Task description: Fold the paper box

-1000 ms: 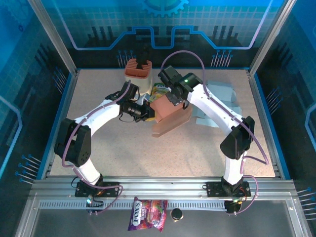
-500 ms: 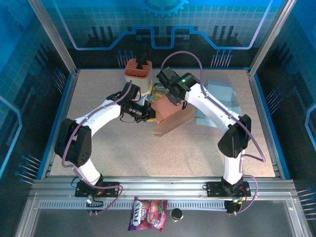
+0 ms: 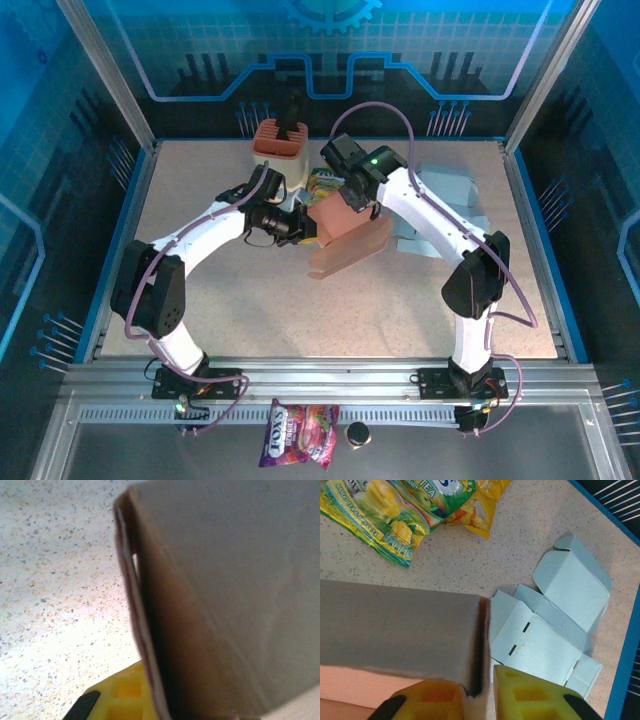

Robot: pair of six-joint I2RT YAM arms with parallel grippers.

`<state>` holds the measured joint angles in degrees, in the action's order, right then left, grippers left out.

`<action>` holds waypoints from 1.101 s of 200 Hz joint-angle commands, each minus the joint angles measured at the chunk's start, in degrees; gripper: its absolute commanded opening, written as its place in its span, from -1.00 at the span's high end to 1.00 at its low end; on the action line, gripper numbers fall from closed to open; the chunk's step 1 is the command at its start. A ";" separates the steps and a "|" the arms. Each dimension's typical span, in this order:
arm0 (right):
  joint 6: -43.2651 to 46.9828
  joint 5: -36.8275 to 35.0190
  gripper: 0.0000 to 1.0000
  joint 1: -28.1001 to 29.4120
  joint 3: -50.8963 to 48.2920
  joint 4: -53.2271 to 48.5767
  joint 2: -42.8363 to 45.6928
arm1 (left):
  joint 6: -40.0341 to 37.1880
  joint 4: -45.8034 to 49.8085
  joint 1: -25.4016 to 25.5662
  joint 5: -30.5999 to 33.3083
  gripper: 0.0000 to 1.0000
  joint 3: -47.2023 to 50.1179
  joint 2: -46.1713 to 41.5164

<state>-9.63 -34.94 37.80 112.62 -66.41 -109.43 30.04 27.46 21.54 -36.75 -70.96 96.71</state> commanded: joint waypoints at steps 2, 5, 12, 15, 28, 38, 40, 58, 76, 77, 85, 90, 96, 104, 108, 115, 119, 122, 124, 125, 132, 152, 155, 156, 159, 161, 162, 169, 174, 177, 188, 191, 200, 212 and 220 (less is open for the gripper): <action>-0.74 -1.52 0.73 -1.23 0.94 -0.73 -0.39 | -1.04 0.75 0.34 -1.22 1.00 -1.72 0.23; -0.74 -1.76 0.75 -1.24 0.95 -0.80 -0.50 | -1.08 0.75 0.34 -1.22 1.00 -1.80 0.22; -0.92 -2.75 0.82 -1.03 1.06 -1.05 -0.65 | -0.91 0.77 0.39 -1.15 1.00 -1.94 0.37; -1.04 -3.31 0.85 -0.89 1.11 -1.20 -0.76 | -0.85 0.75 0.38 -1.13 1.00 -1.92 0.39; -1.65 -5.32 0.96 -0.55 1.52 -1.99 -1.27 | -0.51 0.89 0.63 -0.78 1.00 -2.12 0.50; -2.21 -7.60 1.00 -0.07 1.89 -2.59 -1.80 | -0.24 1.00 0.89 -0.32 1.00 -2.32 0.59; -2.41 -8.19 1.00 0.04 1.97 -2.69 -1.90 | -0.14 1.06 0.94 -0.20 1.00 -2.40 0.59; -2.63 -14.45 1.00 1.39 2.54 -3.71 -3.26 | 1.02 1.24 1.35 0.97 1.00 -2.41 0.68; -3.11 -20.29 1.00 2.36 3.05 -5.09 -4.72 | 2.01 1.19 1.65 1.96 1.00 -2.24 0.76; -3.07 -20.40 1.00 2.36 3.05 -5.07 -4.73 | 2.02 1.19 1.70 2.00 1.00 -2.25 0.76; -2.63 -21.36 1.00 2.78 2.85 -4.72 -4.84 | 2.44 1.19 1.83 2.31 1.00 -2.15 0.85; -2.35 -21.96 1.00 2.95 2.70 -4.52 -4.98 | 2.67 1.24 1.79 2.54 1.00 -2.16 0.92; -2.09 -22.20 1.00 3.10 2.79 -4.42 -4.99 | 2.73 1.28 1.92 2.55 1.00 -2.10 0.91; -1.70 -22.17 1.00 3.28 2.86 -4.34 -5.17 | 2.87 1.34 1.92 2.69 1.00 -2.08 1.03; -1.42 -22.11 1.00 3.34 2.95 -4.30 -5.27 | 2.91 1.41 1.92 2.81 1.00 -2.15 1.03; -1.20 -21.70 1.00 3.42 3.17 -4.52 -5.58 | 2.98 1.45 1.98 2.91 1.00 -2.16 1.03; -1.27 -20.95 1.00 3.35 3.30 -4.60 -5.65 | 3.02 1.54 2.01 2.91 1.00 -2.17 1.07; -1.11 -20.08 1.00 3.36 3.26 -4.53 -5.59 | 3.08 1.54 1.99 2.93 1.00 -2.10 1.11; -0.94 -19.62 1.00 3.25 3.23 -4.32 -5.55 | 3.09 1.58 1.96 2.94 1.00 -2.17 1.11; -0.89 -19.41 1.00 3.25 3.18 -4.20 -5.50 | 3.05 1.61 1.99 2.97 1.00 -2.21 1.16; -1.19 -18.08 1.00 3.08 3.05 -4.33 -5.34 | 3.18 1.71 1.95 3.13 1.00 -2.21 1.16; -2.60 -13.33 0.92 2.11 2.63 -4.86 -4.04 | 3.50 1.64 1.93 3.17 1.00 -2.18 1.29; -2.74 -13.04 0.91 1.89 2.41 -4.79 -3.82 | 3.57 1.55 1.94 3.15 1.00 -2.09 1.29; -2.75 -12.96 0.91 1.87 2.29 -4.74 -3.71 | 3.60 1.50 1.93 3.12 1.00 -2.13 1.29; -2.81 -12.71 0.90 1.76 2.07 -4.65 -3.58 | 3.68 1.46 1.86 3.11 1.00 -2.05 1.29; -2.84 -12.53 0.90 1.75 1.95 -4.57 -3.49 | 3.70 1.39 1.95 3.09 1.00 -2.03 1.29; -2.85 -12.48 0.90 1.71 1.88 -4.50 -3.32 | 3.70 1.38 1.94 3.09 1.00 -2.01 1.29; -2.86 -12.15 0.88 1.49 1.35 -4.15 -2.78 | 3.87 1.20 1.92 2.88 1.00 -1.95 1.22; -2.79 -11.88 0.85 1.41 1.04 -3.78 -2.38 | 3.98 1.09 1.89 2.83 1.00 -1.85 1.37; -2.72 -11.80 0.82 1.40 0.86 -3.59 -2.23 | 4.06 1.10 1.92 2.75 1.00 -1.85 1.38; -2.50 -11.31 0.75 1.27 0.63 -3.06 -1.83 | 4.15 1.12 1.99 2.62 1.00 -1.80 1.46; -2.50 -11.29 0.76 1.28 0.60 -3.03 -1.76 | 4.15 1.18 2.01 2.71 1.00 -1.79 1.47; -2.50 -11.02 0.91 1.30 0.61 -2.87 -1.70 | 4.07 1.27 2.00 2.90 1.00 -1.79 1.47; -3.19 -10.65 1.00 1.39 0.44 -2.93 -1.79 | 4.20 1.28 1.98 3.30 1.00 -1.68 1.59; -3.89 -10.42 1.00 1.51 0.00 -3.01 -1.82 | 4.47 1.15 1.97 3.75 1.00 -1.40 1.76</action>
<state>-12.27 -44.91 40.32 113.91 -68.12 -113.14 34.20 27.16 23.44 -33.54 -71.96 97.60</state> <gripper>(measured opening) 0.108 0.055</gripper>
